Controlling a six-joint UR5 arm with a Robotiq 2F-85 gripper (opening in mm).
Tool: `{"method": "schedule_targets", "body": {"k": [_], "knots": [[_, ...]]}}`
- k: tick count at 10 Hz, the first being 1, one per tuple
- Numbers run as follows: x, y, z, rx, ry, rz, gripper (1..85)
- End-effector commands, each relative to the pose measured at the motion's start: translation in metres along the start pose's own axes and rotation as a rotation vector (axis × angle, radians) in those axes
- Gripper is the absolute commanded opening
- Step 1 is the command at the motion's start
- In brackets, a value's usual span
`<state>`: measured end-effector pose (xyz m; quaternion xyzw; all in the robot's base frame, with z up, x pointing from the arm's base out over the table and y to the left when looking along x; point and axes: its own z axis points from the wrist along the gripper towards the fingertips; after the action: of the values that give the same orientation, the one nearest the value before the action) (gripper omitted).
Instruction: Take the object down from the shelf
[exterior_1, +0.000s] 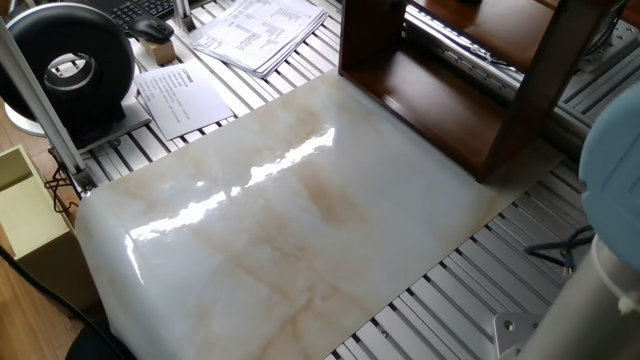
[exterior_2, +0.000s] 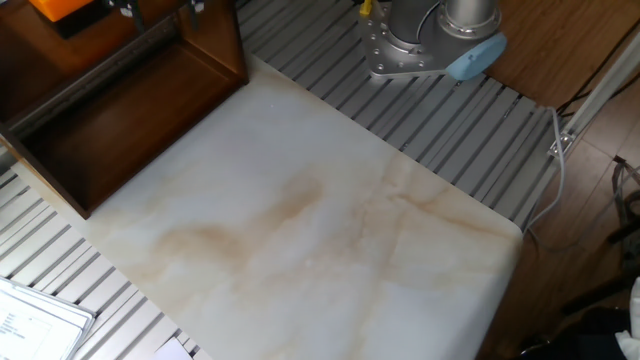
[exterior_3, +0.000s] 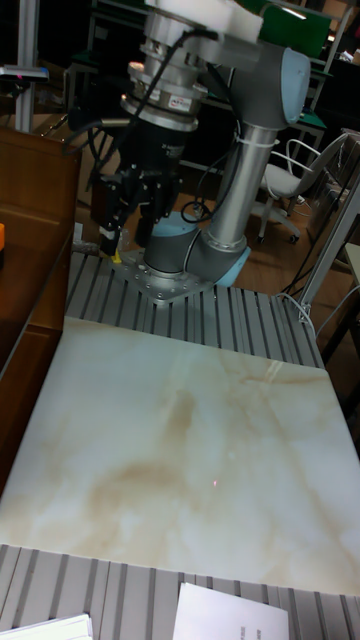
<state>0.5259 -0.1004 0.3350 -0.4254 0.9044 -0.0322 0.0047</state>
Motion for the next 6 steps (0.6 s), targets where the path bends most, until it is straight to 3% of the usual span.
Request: {"method": "schedule_targets", "body": {"k": [1,2,4,6], "knots": [[0.006,-0.005,-0.007,0.008,-0.031,-0.027,58.0],[0.001,-0.003,-0.007,0.005,-0.043,-0.029,59.3],[0.035,-0.036,-0.010,0.057,0.022,-0.184,64.3],[0.070,-0.064,-0.004,0.065,0.013,-0.316,67.7]]}}
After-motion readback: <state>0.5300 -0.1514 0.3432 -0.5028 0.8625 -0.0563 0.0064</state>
